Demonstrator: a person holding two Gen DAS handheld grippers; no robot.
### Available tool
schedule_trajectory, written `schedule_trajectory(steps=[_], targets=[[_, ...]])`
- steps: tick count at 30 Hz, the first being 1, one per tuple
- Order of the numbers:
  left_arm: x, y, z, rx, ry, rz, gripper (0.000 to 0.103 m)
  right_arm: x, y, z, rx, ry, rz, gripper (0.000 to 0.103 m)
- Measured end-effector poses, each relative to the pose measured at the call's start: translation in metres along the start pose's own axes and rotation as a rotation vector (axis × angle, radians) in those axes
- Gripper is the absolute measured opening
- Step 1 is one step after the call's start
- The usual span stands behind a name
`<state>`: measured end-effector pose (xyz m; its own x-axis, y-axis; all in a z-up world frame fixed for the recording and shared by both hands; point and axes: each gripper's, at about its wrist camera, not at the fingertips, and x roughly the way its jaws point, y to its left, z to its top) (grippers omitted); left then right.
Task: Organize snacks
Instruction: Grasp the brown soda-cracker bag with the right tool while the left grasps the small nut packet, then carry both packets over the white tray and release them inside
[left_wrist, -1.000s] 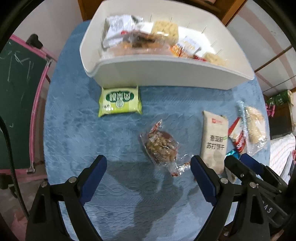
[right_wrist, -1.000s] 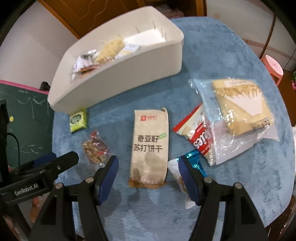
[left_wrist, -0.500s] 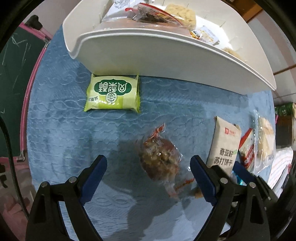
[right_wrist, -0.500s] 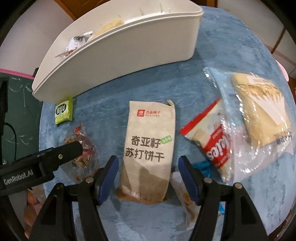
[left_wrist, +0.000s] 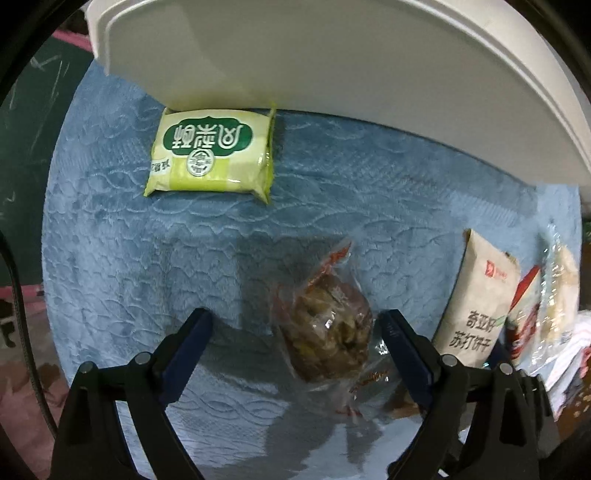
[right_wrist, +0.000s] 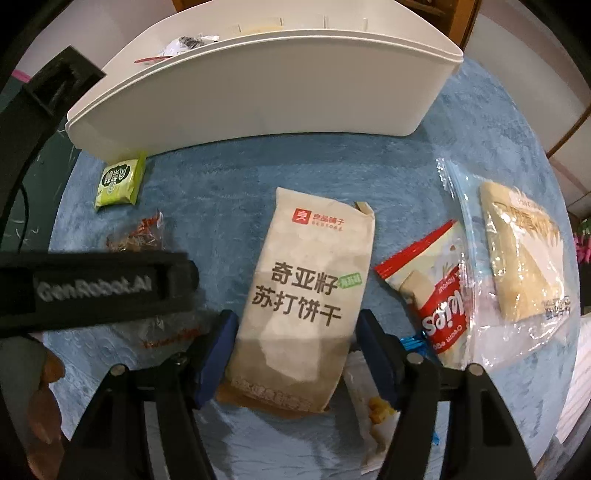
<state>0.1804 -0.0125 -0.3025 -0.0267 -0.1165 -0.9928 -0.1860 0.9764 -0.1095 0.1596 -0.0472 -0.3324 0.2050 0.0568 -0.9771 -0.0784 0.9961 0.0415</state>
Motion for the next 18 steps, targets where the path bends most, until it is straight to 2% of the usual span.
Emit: schedule_trajectory(steps=[1,3,6,7,13,18], targets=[[0.0,-0.001,-0.001,0.001,-0.005,0.004,0.092,0.0,0.0,0.0,0.001,-0.001,-0.002,0.06],[-0.002,-0.003,-0.004,0.0,-0.013,0.005,0.087,-0.003,-0.005,-0.003,0.006,-0.002,0.006,0.058],[-0.011,-0.002,-0.01,0.019,-0.044,-0.005,0.052,-0.005,-0.017,-0.004,0.012,0.002,0.032,0.058],[-0.014,-0.002,-0.012,0.027,-0.051,-0.007,0.048,-0.005,-0.018,-0.005,0.013,0.003,0.037,0.058],[-0.022,0.016,-0.034,0.046,-0.039,-0.008,0.048,-0.015,-0.027,-0.008,-0.01,0.011,0.046,0.057],[-0.048,0.04,-0.051,0.078,-0.097,0.002,0.048,-0.044,-0.031,-0.015,-0.038,-0.029,0.058,0.057]])
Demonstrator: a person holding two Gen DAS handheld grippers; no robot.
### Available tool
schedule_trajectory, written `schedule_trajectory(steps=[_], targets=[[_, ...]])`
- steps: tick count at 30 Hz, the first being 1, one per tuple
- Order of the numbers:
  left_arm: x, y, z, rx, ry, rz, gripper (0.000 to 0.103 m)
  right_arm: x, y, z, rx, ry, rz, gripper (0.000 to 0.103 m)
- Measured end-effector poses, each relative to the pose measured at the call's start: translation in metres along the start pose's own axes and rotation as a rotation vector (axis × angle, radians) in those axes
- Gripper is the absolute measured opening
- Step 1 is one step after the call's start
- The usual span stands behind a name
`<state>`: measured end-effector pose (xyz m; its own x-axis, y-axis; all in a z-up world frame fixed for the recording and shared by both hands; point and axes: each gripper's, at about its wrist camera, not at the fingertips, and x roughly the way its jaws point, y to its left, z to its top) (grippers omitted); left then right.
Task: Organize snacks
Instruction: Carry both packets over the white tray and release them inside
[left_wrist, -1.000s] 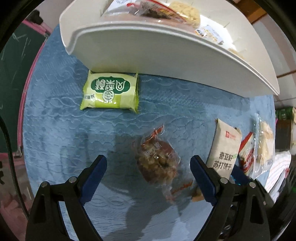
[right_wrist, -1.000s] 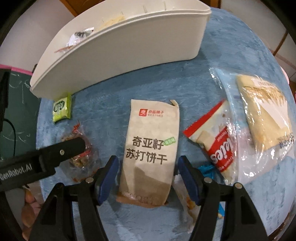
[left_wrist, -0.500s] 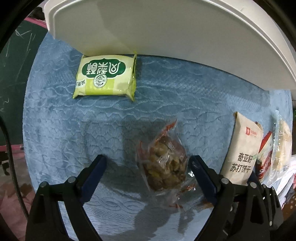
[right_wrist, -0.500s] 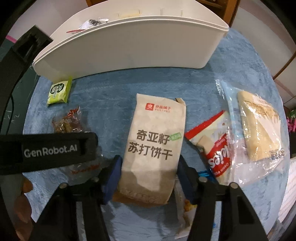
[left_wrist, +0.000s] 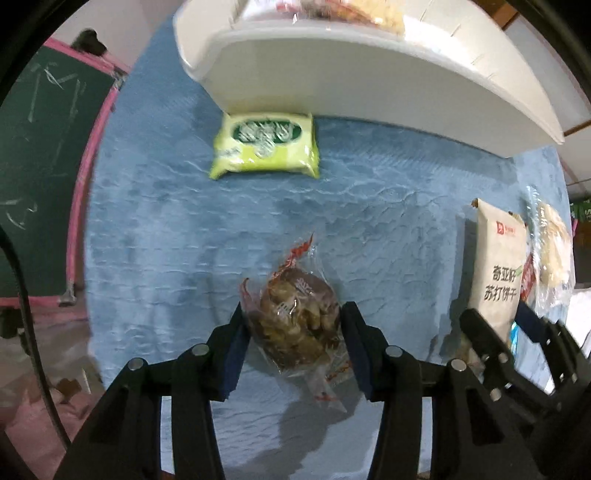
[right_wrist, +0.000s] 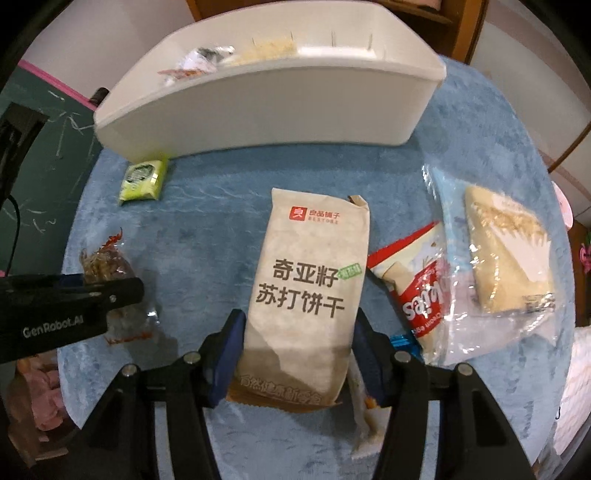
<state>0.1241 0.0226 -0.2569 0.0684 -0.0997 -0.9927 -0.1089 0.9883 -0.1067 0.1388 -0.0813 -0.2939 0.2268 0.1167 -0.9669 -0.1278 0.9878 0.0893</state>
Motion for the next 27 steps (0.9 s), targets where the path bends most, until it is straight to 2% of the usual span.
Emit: schedule_trajectory(steps=[10,19,27], targets=[[-0.087,-0.007,-0.012,0.084,-0.205,-0.011,0.048,-0.071,0.001,0.005,-0.018,-0.119,0.063,0.057],[-0.162,-0.015,0.029,0.127,-0.364,-0.068,0.048,-0.132,0.012,0.044,-0.029,-0.289,0.09,0.057],[-0.216,-0.028,0.043,0.156,-0.498,-0.085,0.048,-0.174,0.004,0.069,-0.015,-0.41,0.106,0.057]])
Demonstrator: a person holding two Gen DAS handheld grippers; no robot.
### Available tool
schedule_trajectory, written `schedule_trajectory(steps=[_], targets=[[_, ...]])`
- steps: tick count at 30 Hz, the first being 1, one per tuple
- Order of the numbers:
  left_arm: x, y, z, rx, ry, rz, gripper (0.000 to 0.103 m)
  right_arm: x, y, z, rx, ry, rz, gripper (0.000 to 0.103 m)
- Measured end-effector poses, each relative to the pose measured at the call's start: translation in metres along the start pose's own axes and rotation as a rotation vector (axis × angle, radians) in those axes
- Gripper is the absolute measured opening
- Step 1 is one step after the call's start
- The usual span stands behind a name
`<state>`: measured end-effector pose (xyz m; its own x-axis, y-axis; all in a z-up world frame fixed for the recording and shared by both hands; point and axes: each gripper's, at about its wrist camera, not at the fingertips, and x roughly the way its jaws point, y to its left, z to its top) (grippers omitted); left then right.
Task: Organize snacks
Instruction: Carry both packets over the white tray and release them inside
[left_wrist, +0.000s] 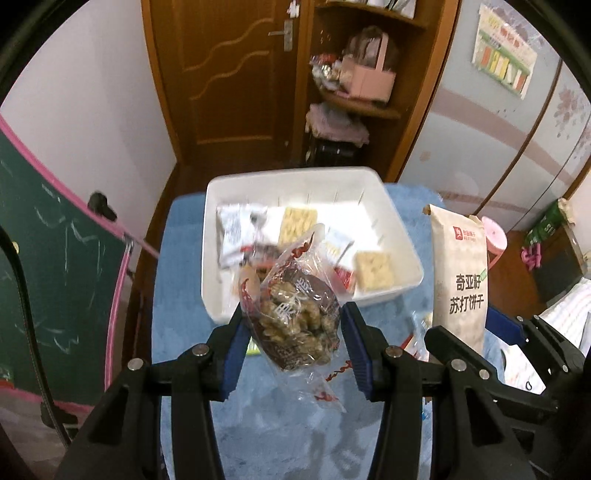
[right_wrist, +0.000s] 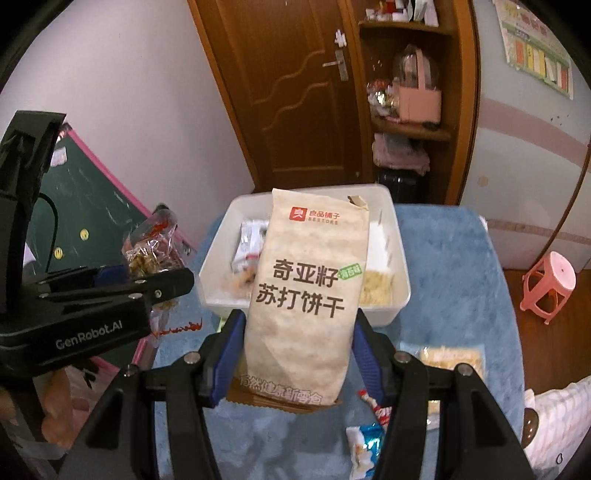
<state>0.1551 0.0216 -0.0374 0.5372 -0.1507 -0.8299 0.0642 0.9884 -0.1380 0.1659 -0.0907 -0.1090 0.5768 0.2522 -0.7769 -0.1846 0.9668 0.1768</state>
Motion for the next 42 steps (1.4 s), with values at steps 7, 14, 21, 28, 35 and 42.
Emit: schedule_trajectory(steps=[7,14,21,28,35,42], targets=[[-0.008,-0.011,0.023,0.022,-0.066,0.015,0.048,-0.006,-0.012,0.029,0.006,-0.059,-0.02,0.057],[-0.001,-0.018,0.042,0.04,-0.104,0.054,0.048,-0.005,-0.025,0.054,-0.004,-0.121,-0.049,0.057],[0.016,-0.021,0.063,0.052,-0.125,0.093,0.048,0.01,-0.035,0.07,-0.017,-0.129,-0.064,0.057],[0.053,-0.019,0.076,0.025,-0.085,0.116,0.048,0.047,-0.045,0.078,-0.032,-0.074,-0.062,0.057],[0.096,-0.019,0.081,0.017,-0.025,0.153,0.048,0.083,-0.05,0.081,-0.053,-0.01,-0.056,0.058],[0.128,-0.018,0.09,0.026,0.032,0.194,0.068,0.117,-0.051,0.083,-0.077,0.061,-0.034,0.058]])
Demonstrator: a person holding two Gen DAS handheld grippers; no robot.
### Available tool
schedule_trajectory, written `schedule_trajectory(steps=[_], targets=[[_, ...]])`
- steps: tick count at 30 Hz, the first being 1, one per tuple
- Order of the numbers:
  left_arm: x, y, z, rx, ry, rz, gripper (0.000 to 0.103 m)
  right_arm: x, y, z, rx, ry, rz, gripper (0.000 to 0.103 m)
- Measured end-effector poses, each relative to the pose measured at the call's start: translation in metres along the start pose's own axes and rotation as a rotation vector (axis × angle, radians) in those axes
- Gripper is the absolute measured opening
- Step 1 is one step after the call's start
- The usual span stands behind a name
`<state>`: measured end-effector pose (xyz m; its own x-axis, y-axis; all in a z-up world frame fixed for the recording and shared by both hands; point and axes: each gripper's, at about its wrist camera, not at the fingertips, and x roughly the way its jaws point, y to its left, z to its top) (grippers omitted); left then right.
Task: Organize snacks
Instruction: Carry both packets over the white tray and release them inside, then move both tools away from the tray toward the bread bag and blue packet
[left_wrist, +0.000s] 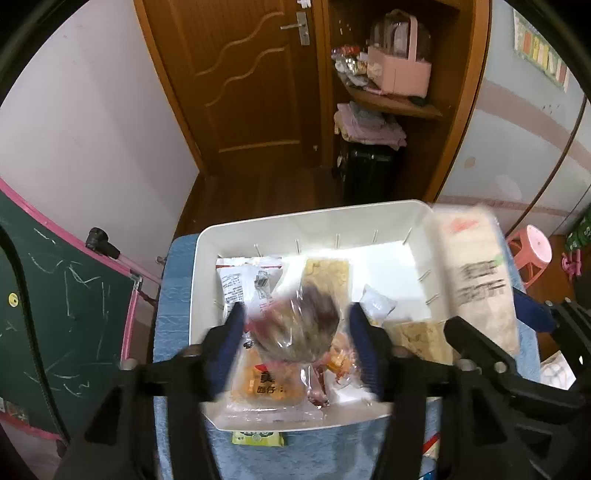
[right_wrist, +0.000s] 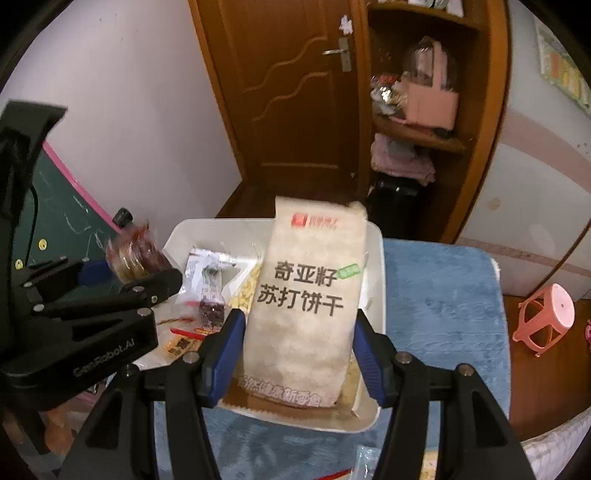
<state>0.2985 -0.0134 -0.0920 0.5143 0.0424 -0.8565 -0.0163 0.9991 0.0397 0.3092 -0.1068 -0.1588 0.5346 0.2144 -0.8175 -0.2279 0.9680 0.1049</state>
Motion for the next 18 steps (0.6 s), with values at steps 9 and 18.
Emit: schedule_trajectory(steps=[9,18], targets=[[0.013,0.008,-0.008,-0.002,0.039,0.037,0.088,0.018,-0.007,-0.008,0.011,0.064,-0.014,0.058],[-0.008,0.005,-0.021,0.034,0.011,0.02,0.088,-0.005,-0.016,-0.016,0.085,0.041,-0.033,0.058]])
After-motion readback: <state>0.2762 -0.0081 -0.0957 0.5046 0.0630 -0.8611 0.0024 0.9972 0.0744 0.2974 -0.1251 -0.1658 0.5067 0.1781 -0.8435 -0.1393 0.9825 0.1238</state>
